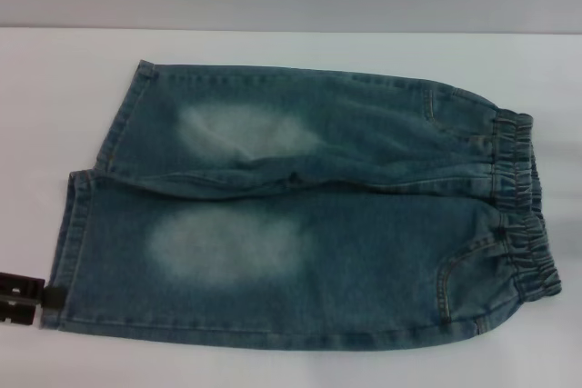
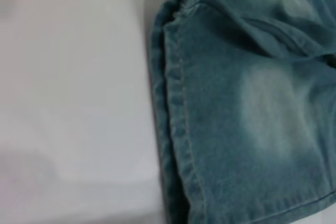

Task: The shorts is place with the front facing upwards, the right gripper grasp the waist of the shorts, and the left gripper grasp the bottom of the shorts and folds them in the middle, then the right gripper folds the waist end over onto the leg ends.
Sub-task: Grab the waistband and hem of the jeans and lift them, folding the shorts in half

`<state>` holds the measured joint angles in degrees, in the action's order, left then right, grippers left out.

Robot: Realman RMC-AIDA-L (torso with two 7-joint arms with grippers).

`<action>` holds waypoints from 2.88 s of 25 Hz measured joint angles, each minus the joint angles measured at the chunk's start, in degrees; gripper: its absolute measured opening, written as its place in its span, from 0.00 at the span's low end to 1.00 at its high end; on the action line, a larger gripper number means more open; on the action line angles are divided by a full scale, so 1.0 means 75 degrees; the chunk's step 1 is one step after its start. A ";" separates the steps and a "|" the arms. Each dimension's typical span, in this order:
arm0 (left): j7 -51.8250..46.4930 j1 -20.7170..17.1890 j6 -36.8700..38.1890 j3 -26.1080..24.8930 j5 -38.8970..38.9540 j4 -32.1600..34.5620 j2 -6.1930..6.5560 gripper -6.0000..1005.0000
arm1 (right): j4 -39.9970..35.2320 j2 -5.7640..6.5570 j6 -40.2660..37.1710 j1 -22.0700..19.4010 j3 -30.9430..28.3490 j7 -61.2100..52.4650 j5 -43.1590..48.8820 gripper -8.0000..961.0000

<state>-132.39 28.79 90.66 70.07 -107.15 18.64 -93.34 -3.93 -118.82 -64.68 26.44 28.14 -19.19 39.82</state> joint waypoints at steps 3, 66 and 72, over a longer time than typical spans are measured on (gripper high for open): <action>-0.0017 0.0015 -0.0110 -0.0016 -0.0182 -0.0001 -0.0068 0.79 | -0.0004 0.0000 0.0000 0.0006 0.0000 0.0002 0.0002 0.57; -0.0077 0.0606 0.0034 -0.0837 -0.0830 0.0576 -0.0497 0.76 | -0.0025 0.0011 0.0356 0.0157 0.0001 0.0016 -0.0037 0.57; -0.0077 0.0660 0.0029 -0.0801 -0.0912 0.0575 -0.0497 0.76 | -0.0018 0.0011 0.0357 0.0168 -0.0047 0.0016 -0.0037 0.57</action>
<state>-132.97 33.74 90.88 64.06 -113.99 22.96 -97.07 -4.06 -118.74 -62.01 27.70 27.79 -19.07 39.54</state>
